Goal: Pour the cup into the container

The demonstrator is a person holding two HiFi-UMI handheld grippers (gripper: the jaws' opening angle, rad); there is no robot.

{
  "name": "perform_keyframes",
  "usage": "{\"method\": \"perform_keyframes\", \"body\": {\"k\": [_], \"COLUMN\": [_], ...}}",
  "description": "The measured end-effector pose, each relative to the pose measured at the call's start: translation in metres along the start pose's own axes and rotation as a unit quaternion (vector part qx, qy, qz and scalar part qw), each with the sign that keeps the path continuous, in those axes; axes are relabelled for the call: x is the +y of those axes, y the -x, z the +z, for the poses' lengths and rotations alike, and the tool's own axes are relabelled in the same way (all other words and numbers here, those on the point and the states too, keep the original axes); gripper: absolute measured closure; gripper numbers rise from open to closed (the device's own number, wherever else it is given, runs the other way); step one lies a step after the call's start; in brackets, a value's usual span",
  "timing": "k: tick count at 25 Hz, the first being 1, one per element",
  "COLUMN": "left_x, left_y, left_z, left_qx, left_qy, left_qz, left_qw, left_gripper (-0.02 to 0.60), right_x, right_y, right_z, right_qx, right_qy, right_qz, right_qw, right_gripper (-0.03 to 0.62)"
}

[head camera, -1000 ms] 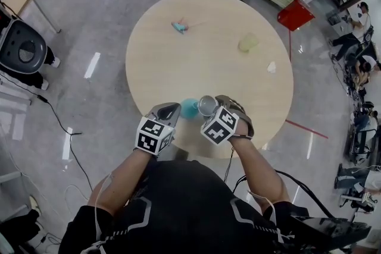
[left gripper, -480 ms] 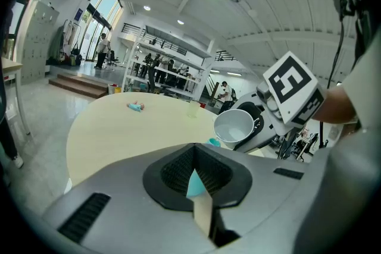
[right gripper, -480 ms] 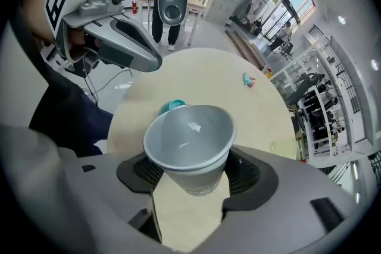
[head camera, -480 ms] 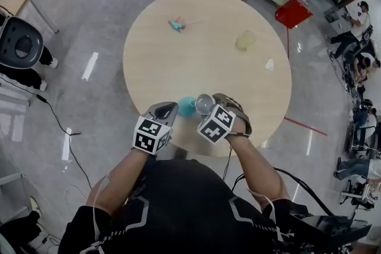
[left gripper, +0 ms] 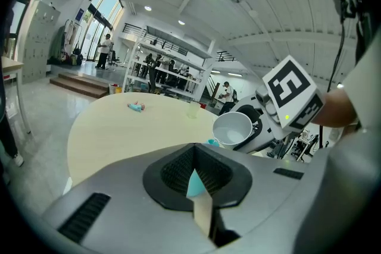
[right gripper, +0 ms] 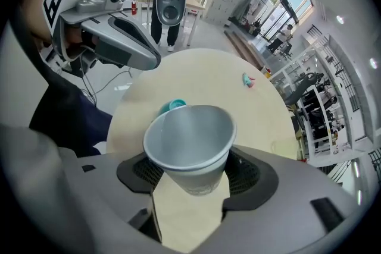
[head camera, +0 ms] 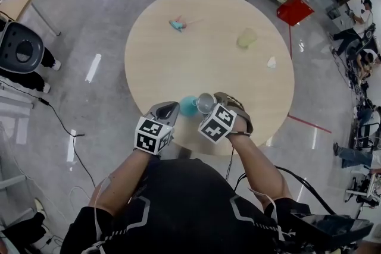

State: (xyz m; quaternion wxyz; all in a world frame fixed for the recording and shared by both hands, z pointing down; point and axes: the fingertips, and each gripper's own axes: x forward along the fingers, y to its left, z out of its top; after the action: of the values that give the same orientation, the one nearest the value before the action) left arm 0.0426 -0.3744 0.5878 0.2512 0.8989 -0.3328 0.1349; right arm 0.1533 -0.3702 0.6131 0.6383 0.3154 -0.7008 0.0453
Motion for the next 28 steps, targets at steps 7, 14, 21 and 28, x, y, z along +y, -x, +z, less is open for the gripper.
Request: {"method": "perform_keyframes", "body": {"k": [7,14,21,28], "left_x": [0.0,-0.01,-0.021,-0.021], "left_y": [-0.002,-0.002,-0.004,-0.003], "left_z": [0.001,0.003,0.004,0.001], "left_qx": [0.002,0.004,0.007,0.014], "left_qy": [-0.006,-0.013,-0.01,0.0], "left_qz": [0.007,-0.004,-0.015,-0.009], "left_qw": [1.0,0.9999,0.9998,0.9999], "left_gripper": [0.581,0.581,0.581,0.581], "right_x": [0.0,0.0,-0.006,-0.002], "right_y": [-0.004,0.0,0.005,-0.003], "right_z": [-0.002,-0.008,-0.022,-0.044], "right_qx": [-0.038,-0.087,-0.151,-0.185], "right_qy": [-0.043,-0.117,-0.198,-0.273], "right_qz": [0.008,0.022,0.024,0.022], "right_qw": [0.998,0.989,0.968,0.944], "right_gripper": [0.284,0.284,0.284,0.284]}}
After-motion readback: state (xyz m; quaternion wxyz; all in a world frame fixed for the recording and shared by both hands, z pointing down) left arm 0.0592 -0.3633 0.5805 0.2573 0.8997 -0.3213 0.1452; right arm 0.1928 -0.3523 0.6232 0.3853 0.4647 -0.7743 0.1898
